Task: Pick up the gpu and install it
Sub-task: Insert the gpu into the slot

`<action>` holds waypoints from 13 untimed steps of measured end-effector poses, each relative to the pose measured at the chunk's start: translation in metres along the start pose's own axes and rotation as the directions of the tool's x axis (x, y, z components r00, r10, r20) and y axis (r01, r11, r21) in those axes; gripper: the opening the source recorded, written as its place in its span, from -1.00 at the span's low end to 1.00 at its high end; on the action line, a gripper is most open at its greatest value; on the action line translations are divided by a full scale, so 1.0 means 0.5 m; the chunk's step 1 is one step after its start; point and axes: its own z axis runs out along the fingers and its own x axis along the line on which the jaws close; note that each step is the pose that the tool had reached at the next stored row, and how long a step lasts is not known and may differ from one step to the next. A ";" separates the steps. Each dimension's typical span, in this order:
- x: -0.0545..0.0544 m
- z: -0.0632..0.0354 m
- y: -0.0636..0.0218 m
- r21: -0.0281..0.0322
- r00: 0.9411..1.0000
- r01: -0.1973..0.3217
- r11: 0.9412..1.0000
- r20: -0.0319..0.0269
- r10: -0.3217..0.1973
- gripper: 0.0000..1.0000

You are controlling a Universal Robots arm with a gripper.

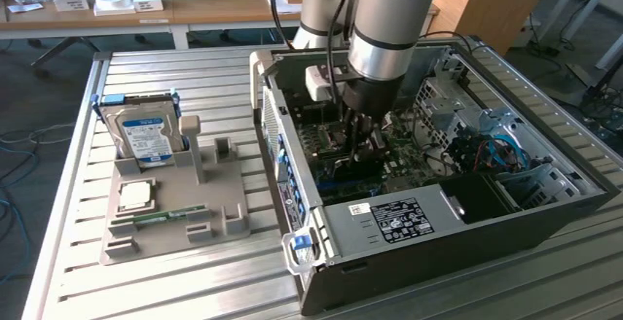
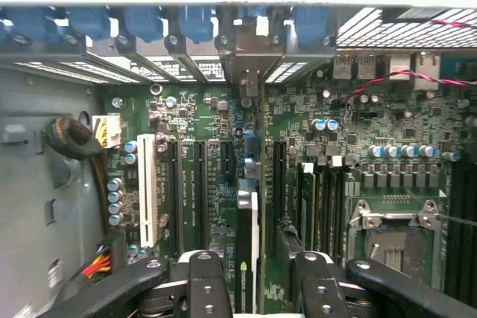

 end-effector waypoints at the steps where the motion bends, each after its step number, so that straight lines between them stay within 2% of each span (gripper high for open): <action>1: 0.000 -0.005 0.000 0.000 1.000 0.000 1.000 0.000 0.000 -0.19; 13: 0.000 -0.065 -0.001 0.000 1.000 0.000 1.000 0.000 0.000 -0.19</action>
